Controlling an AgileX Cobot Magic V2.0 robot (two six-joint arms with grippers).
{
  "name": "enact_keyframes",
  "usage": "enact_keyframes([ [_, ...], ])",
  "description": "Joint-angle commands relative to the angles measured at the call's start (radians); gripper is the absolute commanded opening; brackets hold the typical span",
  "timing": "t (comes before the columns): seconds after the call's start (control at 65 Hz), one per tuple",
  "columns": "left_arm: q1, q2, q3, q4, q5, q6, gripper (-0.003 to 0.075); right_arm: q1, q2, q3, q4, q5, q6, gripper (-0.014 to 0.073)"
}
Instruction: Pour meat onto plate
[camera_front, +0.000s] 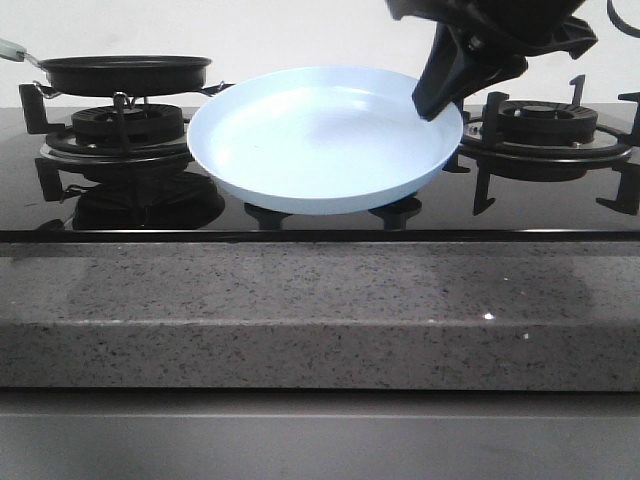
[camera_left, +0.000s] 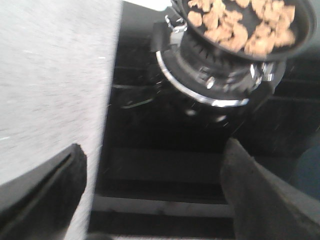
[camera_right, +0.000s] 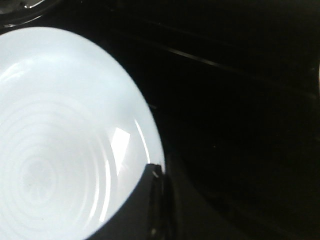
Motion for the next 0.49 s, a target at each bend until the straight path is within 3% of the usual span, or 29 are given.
enact_keyframes([
  [0.0, 0.056, 0.044, -0.071, -0.177, -0.027, 0.091, 0.0553, -0.004, -0.048, -0.026, 0.018, -0.048, -0.009, -0.0113],
  [0.292, 0.245, 0.275, -0.159, -0.658, 0.092, 0.358, 0.0606, -0.004, -0.048, -0.026, 0.018, -0.048, -0.009, -0.0113],
  [0.477, 0.269, 0.397, -0.171, -0.912, 0.137, 0.484, 0.0606, -0.004, -0.048, -0.026, 0.018, -0.048, -0.009, -0.0113],
])
